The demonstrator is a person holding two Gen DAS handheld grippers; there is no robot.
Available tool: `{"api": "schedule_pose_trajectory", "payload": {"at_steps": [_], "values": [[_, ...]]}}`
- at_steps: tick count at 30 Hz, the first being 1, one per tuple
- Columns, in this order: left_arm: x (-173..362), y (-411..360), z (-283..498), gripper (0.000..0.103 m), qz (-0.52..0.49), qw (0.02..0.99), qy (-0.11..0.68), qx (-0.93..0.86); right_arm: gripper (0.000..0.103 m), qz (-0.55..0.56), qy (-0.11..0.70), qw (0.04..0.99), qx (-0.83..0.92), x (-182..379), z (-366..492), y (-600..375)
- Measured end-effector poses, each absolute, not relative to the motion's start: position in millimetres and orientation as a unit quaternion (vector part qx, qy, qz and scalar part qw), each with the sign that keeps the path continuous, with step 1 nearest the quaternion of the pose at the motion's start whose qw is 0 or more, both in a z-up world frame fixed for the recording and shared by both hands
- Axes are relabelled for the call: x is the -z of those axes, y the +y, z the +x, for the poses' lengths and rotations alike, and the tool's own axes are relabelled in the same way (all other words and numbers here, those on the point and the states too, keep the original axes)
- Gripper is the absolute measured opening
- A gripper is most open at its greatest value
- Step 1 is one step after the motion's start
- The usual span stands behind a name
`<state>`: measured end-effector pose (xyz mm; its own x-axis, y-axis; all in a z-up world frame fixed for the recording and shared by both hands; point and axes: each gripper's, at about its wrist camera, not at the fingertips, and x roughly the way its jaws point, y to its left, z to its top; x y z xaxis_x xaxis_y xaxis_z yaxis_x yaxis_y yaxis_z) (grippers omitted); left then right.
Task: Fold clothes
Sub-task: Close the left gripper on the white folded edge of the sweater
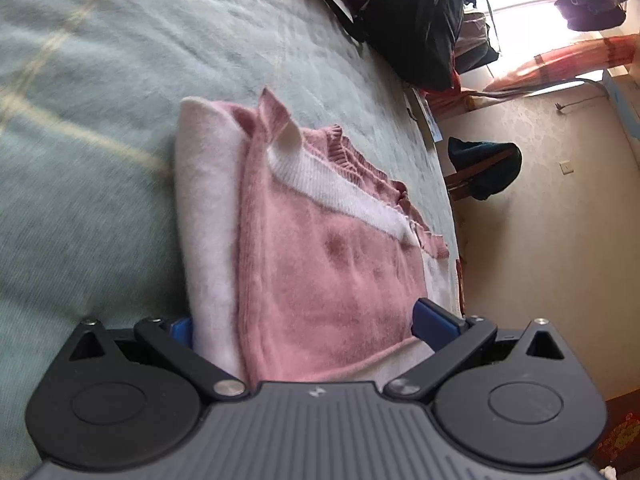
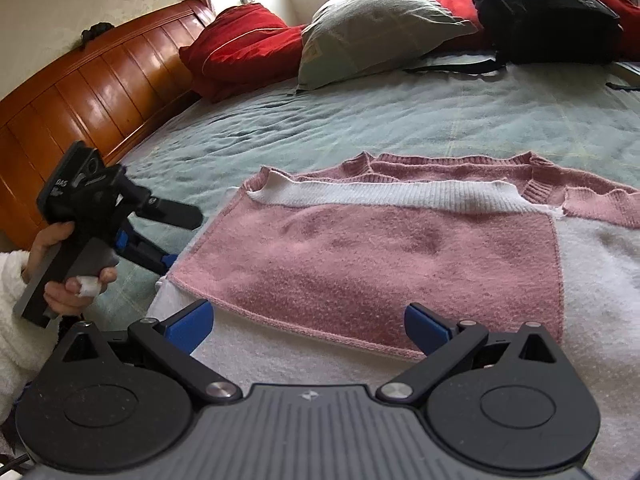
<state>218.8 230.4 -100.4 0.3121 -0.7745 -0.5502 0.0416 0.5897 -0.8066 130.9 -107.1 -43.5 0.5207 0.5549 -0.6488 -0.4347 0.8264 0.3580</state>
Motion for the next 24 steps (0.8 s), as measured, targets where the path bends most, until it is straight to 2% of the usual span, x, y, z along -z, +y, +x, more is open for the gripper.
{"api": "schedule_pose_trajectory", "payload": {"at_steps": [21,24], "values": [[107.6,233.0,246.1,0.100,-0.356,0.710,0.518,0.319,0.103,0.074,0.410,0.864,-0.283,53.5,131.0,-105.1],[97.9,221.6,235.4,0.100,-0.324,0.713,0.517,0.345,0.103,0.076,0.407,0.865,-0.284,51.1,130.2,-106.2]]}}
